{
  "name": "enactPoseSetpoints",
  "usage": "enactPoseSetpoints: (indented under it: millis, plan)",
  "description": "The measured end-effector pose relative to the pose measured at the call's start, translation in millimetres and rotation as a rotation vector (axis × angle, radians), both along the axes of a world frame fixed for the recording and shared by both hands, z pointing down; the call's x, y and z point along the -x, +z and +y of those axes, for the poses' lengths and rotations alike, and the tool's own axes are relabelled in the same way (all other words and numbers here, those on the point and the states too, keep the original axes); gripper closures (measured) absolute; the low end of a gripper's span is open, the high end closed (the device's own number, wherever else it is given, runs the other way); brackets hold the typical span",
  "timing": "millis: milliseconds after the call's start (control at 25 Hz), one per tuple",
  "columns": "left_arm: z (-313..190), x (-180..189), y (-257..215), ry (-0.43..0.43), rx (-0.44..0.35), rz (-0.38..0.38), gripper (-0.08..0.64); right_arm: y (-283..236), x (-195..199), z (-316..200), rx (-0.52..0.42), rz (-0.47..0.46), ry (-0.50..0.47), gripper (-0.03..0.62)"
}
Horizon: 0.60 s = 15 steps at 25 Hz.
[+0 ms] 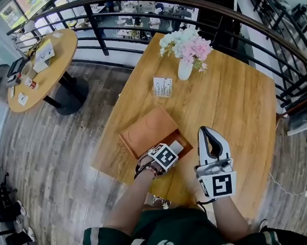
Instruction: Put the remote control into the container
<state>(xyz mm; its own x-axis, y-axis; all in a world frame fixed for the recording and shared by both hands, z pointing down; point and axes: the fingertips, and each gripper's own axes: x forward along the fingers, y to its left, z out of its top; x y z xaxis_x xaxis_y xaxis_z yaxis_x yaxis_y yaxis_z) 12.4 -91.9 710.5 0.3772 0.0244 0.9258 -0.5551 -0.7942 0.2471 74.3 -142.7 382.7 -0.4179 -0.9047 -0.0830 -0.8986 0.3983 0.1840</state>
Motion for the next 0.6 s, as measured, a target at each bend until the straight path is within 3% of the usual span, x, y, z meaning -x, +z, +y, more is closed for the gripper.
enactPoseSetpoints:
  millis: [320, 600]
  plan:
    - [0.9, 13.3, -28.1, -0.032, -0.036, 0.024, 0.322, -14.9, 6.6, 10.7, -0.033, -0.008, -0.008, 0.577]
    - [-5.9, 18.9, -76.1, -0.09, -0.117, 0.115, 0.322, -23.3, 6.1, 19.8, -0.043, -0.037, -0.006, 0.577]
